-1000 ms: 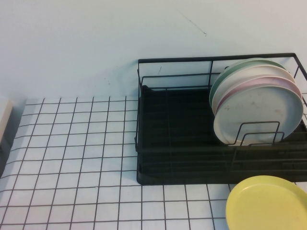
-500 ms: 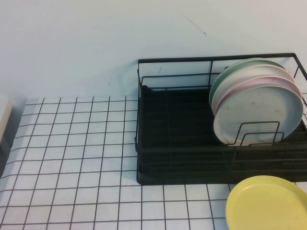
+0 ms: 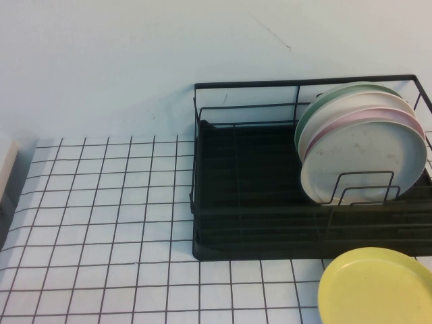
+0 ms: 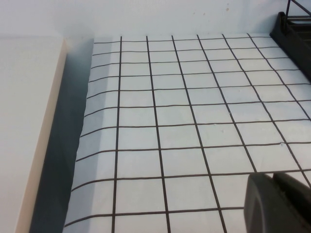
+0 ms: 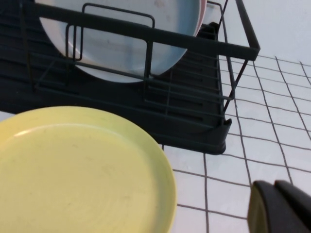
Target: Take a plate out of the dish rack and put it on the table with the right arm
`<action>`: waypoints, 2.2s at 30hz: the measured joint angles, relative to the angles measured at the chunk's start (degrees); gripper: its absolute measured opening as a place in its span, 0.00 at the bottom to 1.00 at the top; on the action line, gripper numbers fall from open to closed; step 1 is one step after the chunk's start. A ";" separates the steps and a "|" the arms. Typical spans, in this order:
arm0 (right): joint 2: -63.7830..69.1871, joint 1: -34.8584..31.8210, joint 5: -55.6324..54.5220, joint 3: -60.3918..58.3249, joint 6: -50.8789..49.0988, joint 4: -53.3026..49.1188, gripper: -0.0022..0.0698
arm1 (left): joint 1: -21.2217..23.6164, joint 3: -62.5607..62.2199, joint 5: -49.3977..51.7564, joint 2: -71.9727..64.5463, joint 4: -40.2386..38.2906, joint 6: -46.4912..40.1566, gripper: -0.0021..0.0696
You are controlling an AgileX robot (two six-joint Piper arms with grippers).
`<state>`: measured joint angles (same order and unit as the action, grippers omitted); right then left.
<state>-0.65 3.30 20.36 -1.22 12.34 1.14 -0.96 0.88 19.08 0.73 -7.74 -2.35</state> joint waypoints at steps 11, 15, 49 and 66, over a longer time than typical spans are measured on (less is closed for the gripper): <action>0.00 0.00 0.00 0.00 -3.78 0.00 0.03 | 0.00 0.00 0.00 0.00 0.00 0.00 0.02; 0.00 0.00 0.00 0.00 -3.67 0.00 0.03 | 0.00 0.00 0.00 0.00 0.00 0.00 0.02; 0.00 0.00 0.20 0.00 -4.37 -1.45 0.03 | 0.00 0.00 0.00 0.00 0.00 -0.25 0.02; 0.00 0.00 0.10 0.00 -4.37 -1.45 0.03 | 0.00 0.00 0.00 0.00 0.00 -0.25 0.02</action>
<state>-0.65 3.30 20.46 -1.22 7.97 -0.31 -0.96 0.88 19.08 0.73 -7.74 -2.59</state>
